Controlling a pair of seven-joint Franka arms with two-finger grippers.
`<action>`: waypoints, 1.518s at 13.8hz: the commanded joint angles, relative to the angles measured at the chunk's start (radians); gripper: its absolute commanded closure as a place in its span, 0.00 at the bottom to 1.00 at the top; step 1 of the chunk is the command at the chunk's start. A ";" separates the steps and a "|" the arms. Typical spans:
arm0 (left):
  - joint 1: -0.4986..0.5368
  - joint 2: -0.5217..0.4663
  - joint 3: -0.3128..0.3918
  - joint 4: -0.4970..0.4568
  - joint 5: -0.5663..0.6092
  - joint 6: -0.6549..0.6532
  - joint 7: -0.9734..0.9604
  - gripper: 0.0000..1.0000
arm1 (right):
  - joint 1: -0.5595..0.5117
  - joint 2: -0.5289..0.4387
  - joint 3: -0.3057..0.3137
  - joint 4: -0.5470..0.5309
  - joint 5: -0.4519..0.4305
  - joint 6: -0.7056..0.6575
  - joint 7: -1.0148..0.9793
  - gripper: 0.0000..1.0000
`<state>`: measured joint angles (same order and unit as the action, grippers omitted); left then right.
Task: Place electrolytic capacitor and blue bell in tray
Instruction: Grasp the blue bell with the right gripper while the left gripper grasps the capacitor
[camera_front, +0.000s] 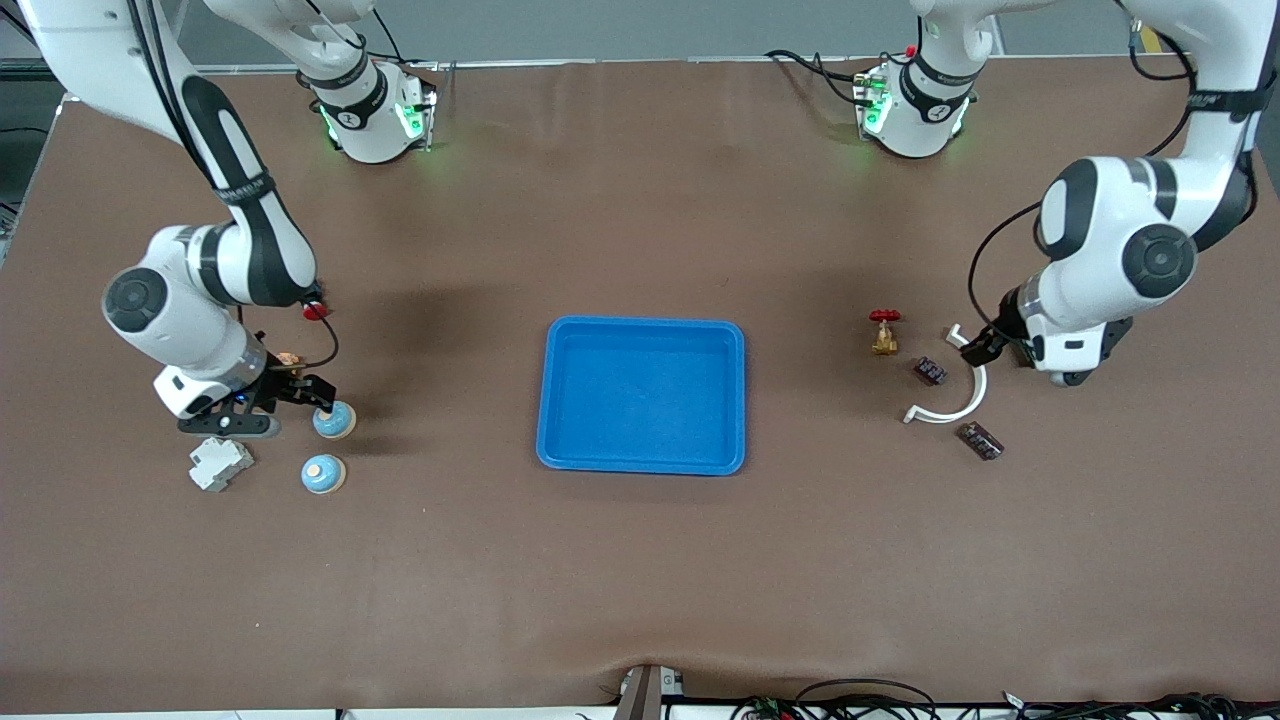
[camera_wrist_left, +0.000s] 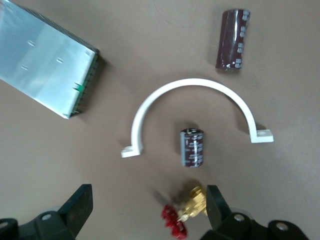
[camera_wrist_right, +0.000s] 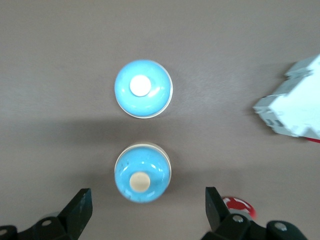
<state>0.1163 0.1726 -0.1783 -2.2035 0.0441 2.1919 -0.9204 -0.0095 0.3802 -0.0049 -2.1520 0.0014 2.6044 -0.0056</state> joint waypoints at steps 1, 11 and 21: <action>-0.010 0.066 -0.007 0.008 0.000 0.063 -0.075 0.03 | 0.023 0.072 -0.003 0.004 -0.007 0.075 -0.002 0.00; -0.006 0.205 -0.007 0.008 -0.003 0.196 -0.089 0.37 | 0.025 0.141 -0.003 0.014 -0.006 0.146 0.009 0.00; -0.001 0.274 -0.007 0.060 -0.001 0.204 -0.084 0.69 | 0.039 0.094 0.003 0.017 -0.003 0.068 0.006 1.00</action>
<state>0.1104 0.4317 -0.1807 -2.1602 0.0440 2.3910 -0.9952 0.0121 0.5075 -0.0022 -2.1419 0.0012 2.7350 -0.0073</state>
